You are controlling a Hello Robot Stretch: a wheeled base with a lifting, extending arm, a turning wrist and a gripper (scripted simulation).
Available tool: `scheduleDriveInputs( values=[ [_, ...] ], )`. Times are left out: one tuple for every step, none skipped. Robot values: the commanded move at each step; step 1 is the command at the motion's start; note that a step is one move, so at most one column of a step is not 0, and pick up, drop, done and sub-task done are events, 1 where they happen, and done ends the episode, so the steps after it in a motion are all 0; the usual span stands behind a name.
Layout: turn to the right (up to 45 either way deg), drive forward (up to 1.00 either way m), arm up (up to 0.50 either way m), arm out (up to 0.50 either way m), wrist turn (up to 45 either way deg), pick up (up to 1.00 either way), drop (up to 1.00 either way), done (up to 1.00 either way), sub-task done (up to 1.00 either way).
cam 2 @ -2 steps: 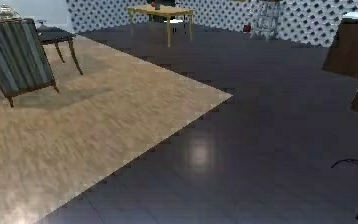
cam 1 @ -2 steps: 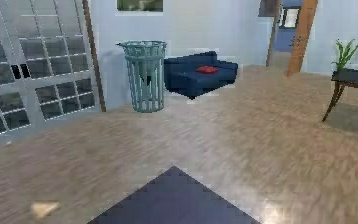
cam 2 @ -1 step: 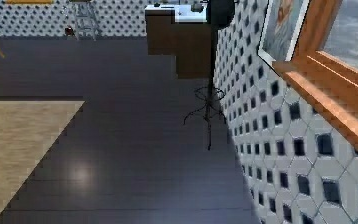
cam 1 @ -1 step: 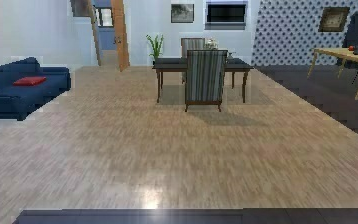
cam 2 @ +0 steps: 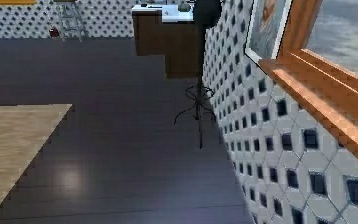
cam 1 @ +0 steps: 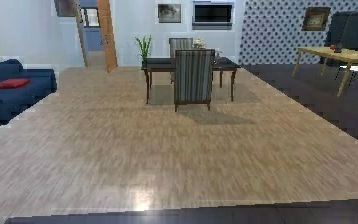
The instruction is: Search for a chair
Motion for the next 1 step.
scheduleDriveInputs(
  values=[
    [0.0, 0.1, 0.0, 0.0, 0.0, 0.0, 0.0, 0.0, 0.0]
  ],
)
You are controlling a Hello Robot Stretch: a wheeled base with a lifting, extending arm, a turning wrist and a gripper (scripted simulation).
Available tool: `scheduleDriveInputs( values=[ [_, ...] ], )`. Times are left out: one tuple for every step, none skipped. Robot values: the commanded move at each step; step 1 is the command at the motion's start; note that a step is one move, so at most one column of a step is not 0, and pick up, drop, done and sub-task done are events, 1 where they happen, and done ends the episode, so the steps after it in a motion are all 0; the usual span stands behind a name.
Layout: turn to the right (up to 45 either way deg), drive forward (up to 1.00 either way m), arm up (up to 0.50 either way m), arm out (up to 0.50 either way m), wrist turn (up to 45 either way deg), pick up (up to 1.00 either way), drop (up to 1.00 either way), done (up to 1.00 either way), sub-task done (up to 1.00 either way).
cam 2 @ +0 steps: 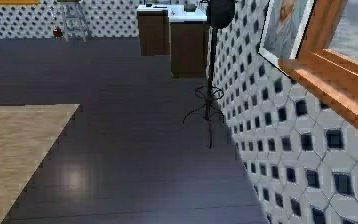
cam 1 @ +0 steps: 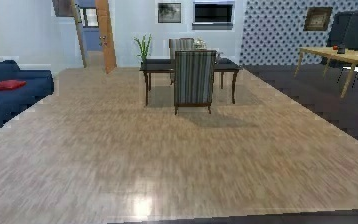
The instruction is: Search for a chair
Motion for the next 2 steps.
scheduleDriveInputs(
  values=[
    [-3.0, 0.0, 0.0, 0.0, 0.0, 0.0, 0.0, 0.0, 0.0],
    [0.0, 1.0, 0.0, 0.0, 0.0, 0.0, 0.0, 0.0, 0.0]
  ],
)
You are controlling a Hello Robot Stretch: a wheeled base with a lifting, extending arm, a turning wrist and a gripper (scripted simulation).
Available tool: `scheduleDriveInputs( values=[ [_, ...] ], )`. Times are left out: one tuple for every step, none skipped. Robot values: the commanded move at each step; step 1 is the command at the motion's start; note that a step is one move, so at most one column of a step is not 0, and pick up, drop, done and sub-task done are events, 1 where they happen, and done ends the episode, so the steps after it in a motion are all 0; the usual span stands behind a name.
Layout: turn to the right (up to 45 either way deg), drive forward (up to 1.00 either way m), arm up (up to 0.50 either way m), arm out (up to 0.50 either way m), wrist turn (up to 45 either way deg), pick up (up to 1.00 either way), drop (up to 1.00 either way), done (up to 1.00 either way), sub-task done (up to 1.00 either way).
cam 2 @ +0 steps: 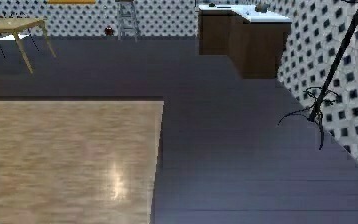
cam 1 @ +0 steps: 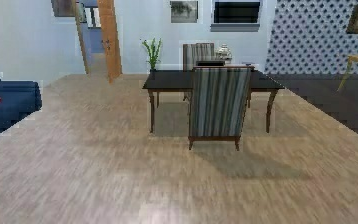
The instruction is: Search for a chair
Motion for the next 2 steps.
scheduleDriveInputs(
  values=[
    [0.0, 1.0, 0.0, 0.0, 0.0, 0.0, 0.0, 0.0, 0.0],
    [-3.0, 0.0, 0.0, 0.0, 0.0, 0.0, 0.0, 0.0, 0.0]
  ],
)
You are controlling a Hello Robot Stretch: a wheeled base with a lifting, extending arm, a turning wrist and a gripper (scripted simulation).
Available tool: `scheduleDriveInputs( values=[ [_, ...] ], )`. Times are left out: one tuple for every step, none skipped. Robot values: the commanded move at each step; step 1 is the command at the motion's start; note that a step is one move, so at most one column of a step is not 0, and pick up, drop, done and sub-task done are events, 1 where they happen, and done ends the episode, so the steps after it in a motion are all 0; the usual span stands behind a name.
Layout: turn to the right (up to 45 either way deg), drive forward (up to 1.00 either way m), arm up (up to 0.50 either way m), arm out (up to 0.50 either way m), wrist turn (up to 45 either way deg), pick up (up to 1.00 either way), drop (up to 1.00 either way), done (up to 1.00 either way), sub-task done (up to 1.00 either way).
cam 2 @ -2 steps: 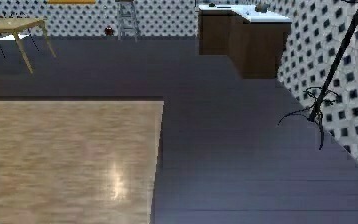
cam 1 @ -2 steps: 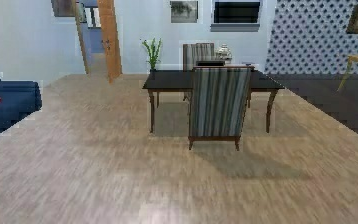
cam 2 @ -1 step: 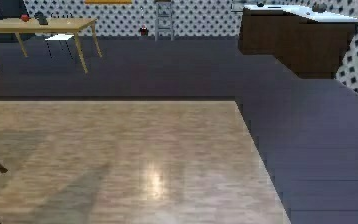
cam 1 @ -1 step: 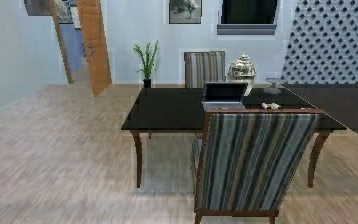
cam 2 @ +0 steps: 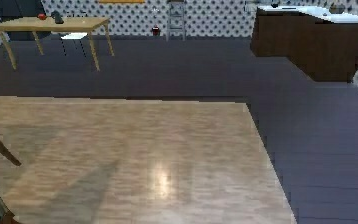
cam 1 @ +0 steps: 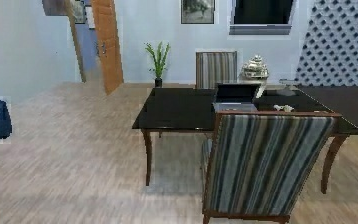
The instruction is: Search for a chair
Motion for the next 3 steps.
scheduleDriveInputs(
  values=[
    [0.0, 0.15, 0.0, 0.0, 0.0, 0.0, 0.0, 0.0, 0.0],
    [21.0, 0.0, 0.0, 0.0, 0.0, 0.0, 0.0, 0.0, 0.0],
    [0.0, 0.0, 0.0, 0.0, 0.0, 0.0, 0.0, 1.0, 0.0]
  ],
)
